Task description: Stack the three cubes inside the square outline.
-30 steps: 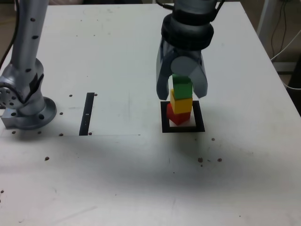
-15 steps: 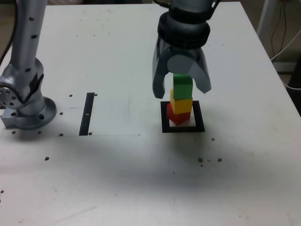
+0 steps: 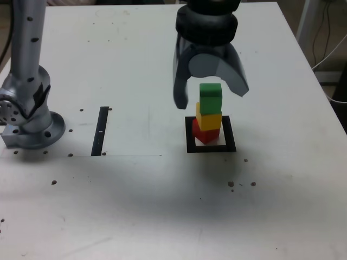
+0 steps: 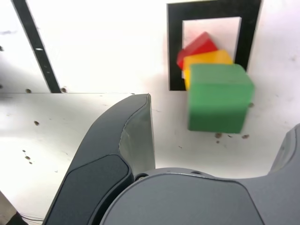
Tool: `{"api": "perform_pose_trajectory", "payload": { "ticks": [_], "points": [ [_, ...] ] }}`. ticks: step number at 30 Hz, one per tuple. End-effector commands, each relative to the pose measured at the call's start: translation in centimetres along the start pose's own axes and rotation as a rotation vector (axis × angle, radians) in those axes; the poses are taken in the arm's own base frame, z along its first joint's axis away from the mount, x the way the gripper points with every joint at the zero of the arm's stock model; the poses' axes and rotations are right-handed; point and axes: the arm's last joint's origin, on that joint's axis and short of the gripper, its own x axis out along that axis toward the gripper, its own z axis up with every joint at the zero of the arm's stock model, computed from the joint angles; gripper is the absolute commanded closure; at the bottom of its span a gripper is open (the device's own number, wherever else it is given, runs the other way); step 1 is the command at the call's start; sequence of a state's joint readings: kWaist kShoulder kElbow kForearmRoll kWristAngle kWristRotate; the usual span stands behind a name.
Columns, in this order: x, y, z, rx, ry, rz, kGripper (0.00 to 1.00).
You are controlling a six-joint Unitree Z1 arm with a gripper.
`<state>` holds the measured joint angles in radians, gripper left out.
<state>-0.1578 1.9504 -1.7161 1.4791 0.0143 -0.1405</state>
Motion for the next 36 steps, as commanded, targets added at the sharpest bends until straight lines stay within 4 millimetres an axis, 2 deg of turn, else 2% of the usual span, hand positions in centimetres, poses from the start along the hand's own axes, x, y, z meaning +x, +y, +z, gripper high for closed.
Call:
{"api": "perform_pose_trajectory", "payload": {
  "ticks": [1, 5, 12, 20, 26, 36],
  "points": [
    [-0.6, 0.3, -1.4, 0.001, -0.01, 0.006, 0.01],
    [-1.0, 0.8, -4.2, 0.015, -0.006, 0.022, 0.01],
    [-0.7, 2.2, -10.3, 0.019, 0.01, 0.055, 0.01],
    [0.6, 3.2, -14.5, 0.015, 0.039, 0.067, 0.01],
    [2.7, 3.4, -16.5, 0.007, 0.083, 0.059, 0.01],
    [6.5, 3.0, -17.2, -0.007, 0.121, 0.028, 0.0]
  ]
}}
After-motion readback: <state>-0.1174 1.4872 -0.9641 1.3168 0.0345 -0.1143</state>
